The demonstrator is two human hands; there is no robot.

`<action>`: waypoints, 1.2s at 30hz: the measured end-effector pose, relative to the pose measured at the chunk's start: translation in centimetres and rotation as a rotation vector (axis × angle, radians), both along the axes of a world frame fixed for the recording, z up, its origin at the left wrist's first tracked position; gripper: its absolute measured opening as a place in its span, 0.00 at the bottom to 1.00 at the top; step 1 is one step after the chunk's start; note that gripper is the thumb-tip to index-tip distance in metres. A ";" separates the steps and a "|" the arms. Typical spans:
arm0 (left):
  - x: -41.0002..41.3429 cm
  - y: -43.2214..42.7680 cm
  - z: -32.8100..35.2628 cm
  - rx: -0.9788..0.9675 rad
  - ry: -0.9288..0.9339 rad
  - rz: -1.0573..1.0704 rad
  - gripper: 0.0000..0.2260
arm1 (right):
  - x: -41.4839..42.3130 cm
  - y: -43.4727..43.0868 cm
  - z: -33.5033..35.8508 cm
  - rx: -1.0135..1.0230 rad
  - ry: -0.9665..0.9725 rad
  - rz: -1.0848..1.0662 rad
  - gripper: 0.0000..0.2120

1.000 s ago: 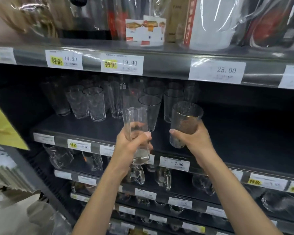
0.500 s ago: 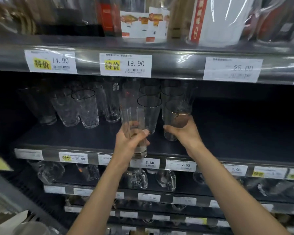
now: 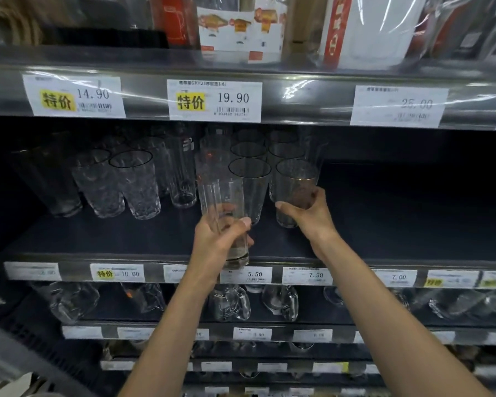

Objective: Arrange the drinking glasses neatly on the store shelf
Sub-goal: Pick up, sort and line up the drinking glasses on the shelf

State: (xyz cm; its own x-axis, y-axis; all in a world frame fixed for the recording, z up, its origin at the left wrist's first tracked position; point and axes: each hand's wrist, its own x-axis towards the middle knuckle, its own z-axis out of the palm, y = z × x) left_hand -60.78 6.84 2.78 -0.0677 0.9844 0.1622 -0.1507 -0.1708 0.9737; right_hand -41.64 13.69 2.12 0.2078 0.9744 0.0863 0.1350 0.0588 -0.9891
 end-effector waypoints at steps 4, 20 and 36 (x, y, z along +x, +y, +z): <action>0.0 -0.1 0.1 0.004 -0.008 0.002 0.15 | 0.0 0.0 -0.2 0.013 0.008 -0.003 0.33; 0.4 -0.1 0.1 0.012 0.077 0.024 0.18 | 0.2 -0.1 -0.2 -0.035 0.012 0.043 0.36; 3.8 -2.1 -0.8 0.115 0.147 0.227 0.25 | 15.1 -2.7 1.4 -0.108 -0.661 0.050 0.26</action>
